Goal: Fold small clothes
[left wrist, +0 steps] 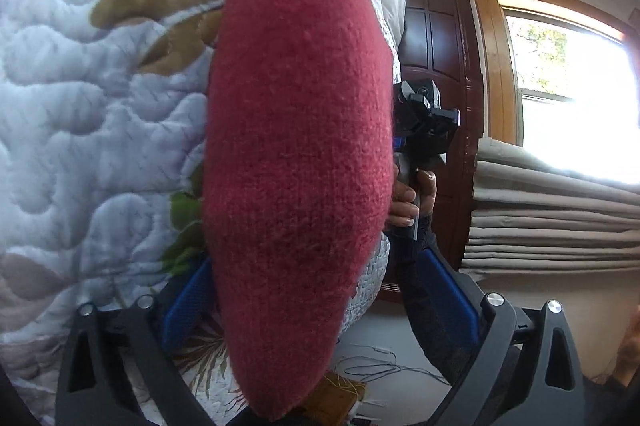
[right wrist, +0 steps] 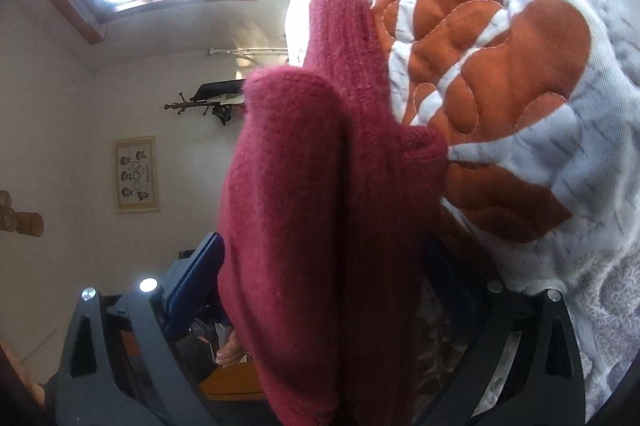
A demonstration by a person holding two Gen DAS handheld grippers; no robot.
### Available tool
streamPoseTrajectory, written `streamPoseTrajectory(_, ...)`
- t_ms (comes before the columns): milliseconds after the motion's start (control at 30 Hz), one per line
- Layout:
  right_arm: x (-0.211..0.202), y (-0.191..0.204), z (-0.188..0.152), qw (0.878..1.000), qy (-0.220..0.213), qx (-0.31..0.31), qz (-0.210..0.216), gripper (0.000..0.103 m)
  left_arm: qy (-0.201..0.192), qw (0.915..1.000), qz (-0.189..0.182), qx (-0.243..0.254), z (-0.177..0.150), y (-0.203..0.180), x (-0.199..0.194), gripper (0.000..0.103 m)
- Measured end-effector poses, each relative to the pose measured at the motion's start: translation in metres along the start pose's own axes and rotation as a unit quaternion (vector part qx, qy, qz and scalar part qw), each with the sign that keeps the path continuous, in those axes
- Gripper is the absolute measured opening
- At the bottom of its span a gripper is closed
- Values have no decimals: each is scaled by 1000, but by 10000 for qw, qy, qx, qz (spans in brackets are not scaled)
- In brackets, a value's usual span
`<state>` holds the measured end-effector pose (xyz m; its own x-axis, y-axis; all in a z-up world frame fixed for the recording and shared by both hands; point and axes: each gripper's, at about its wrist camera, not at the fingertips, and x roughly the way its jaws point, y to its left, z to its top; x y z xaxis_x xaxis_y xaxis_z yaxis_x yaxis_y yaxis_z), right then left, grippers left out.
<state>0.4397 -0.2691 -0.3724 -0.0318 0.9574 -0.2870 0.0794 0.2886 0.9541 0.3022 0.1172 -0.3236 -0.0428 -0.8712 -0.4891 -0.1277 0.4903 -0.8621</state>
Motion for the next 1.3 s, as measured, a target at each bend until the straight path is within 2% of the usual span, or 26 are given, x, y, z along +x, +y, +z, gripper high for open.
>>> streamPoseTrajectory(167,16,26,-3,9994,53,-336,97,96,105,9999,60,110,4,-18,12,99)
streamPoseTrajectory(267,20,19,2,9998,35,-201,0,90,111,9999,95,26,7,-15,17,97)
streamPoseTrajectory(333,20,20,1,9999,-8,-124,-38,78,72,9998,61,-192,10,-7,19,90)
streamPoseTrajectory(367,18,22,-1,9998,-26,-181,-97,72,73,9996,95,-236,11,-6,19,81)
streamPoseTrajectory(400,15,25,-2,9996,-61,-208,-173,63,106,9995,187,-215,12,-5,19,66)
streamPoseTrajectory(433,13,27,-4,9996,-102,-199,-199,57,155,9994,248,-196,11,-4,20,58)
streamPoseTrajectory(467,10,29,-6,9994,-148,-193,-227,54,204,9993,225,-218,10,-1,19,48)
streamPoseTrajectory(500,4,29,-11,9993,-188,-205,-264,51,233,9993,206,-226,10,0,19,42)
streamPoseTrajectory(600,-5,41,-26,9981,-344,-262,-446,48,204,9995,212,-110,10,-6,13,35)
streamPoseTrajectory(767,-6,68,-42,9957,-595,-353,-618,43,100,9998,113,136,7,-27,3,32)
streamPoseTrajectory(967,24,137,-65,9916,-725,-861,-632,42,-179,9990,-24,402,-5,-35,-42,31)
streamPoseTrajectory(1133,81,184,-85,9884,-503,-1327,-537,42,-533,9961,68,693,-42,-40,-97,31)
streamPoseTrajectory(1200,112,198,-97,9874,-354,-1471,-460,42,-713,9950,94,695,-65,-28,-124,31)
streamPoseTrajectory(1300,164,195,-114,9883,-93,-1438,-498,43,-908,9944,200,508,-95,4,-142,31)
